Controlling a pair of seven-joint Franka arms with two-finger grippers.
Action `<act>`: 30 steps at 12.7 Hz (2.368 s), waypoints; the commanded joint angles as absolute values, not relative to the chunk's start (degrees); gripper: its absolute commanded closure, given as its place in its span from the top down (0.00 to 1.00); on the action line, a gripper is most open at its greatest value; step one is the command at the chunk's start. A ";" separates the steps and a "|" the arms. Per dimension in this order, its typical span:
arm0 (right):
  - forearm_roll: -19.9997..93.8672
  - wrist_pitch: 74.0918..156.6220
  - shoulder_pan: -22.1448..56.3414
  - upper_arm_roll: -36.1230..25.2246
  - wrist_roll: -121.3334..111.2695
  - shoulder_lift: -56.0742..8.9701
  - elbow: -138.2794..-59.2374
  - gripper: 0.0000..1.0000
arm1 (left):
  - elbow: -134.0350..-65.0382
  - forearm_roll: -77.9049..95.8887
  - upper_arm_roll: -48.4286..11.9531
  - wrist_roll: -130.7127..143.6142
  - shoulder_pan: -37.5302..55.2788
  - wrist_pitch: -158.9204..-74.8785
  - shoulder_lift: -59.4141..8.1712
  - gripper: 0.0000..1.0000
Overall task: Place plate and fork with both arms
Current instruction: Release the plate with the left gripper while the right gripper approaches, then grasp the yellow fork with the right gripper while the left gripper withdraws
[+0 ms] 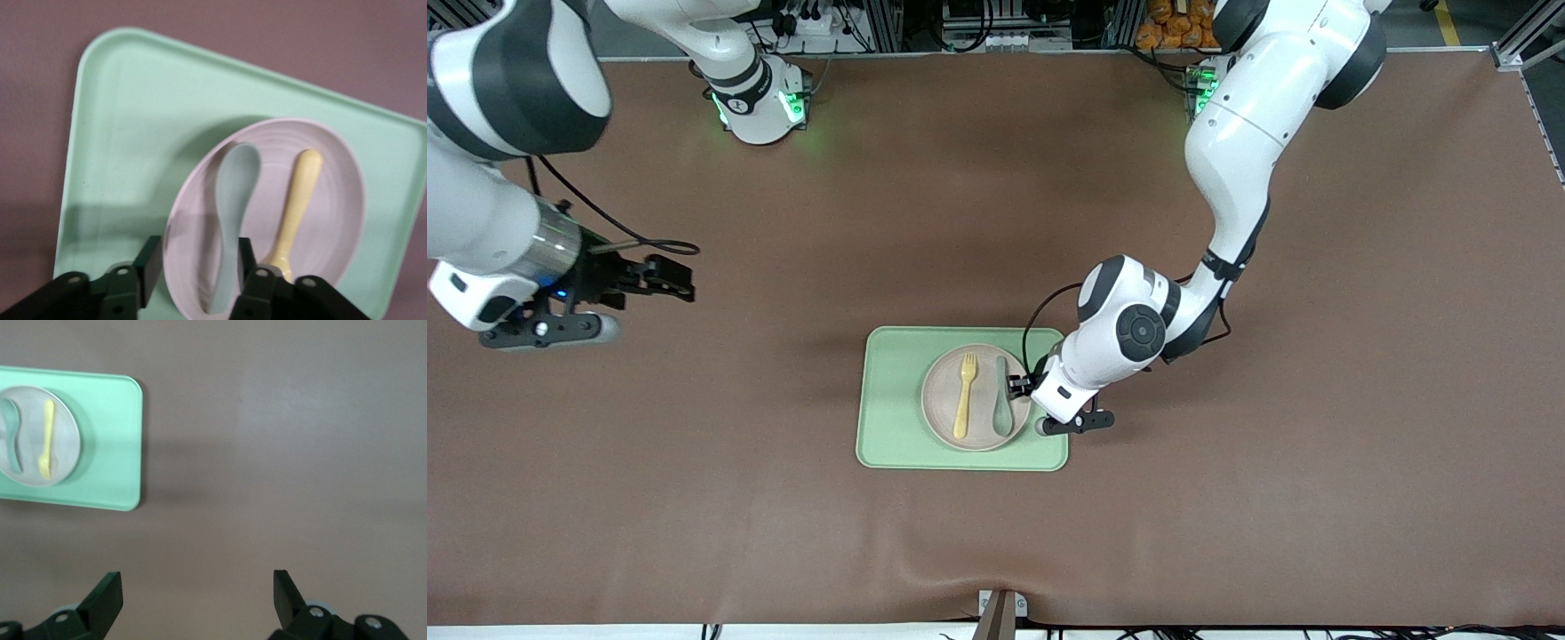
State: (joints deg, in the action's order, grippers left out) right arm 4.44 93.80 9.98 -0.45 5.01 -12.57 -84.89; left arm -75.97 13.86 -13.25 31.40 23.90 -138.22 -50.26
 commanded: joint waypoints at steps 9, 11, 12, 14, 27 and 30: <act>11.34 111.78 26.61 -0.88 24.59 -41.28 -63.22 1.00 | -77.70 -5.27 -12.39 29.01 9.50 -114.12 -29.37 1.00; 10.90 117.31 28.99 -1.32 24.96 -46.38 -61.62 1.00 | -78.48 -5.27 -12.48 26.65 7.48 -105.51 -24.64 1.00; 10.12 117.86 30.31 -2.28 26.09 -49.28 -59.44 0.99 | -79.18 -5.27 -12.74 25.76 6.08 -102.95 -22.43 1.00; 8.27 117.86 33.38 -3.77 33.45 -54.99 -54.42 0.94 | -80.76 -5.19 -12.83 25.49 4.14 -98.11 -18.21 1.00; 2.64 113.91 38.05 -3.87 39.81 -58.97 -56.51 0.52 | -83.14 -1.05 -10.30 13.98 -1.42 -81.65 -4.41 1.00; 2.55 114.52 38.93 -3.87 40.87 -59.68 -56.43 0.51 | -87.18 -0.97 -2.38 7.66 5.71 -81.30 0.69 1.00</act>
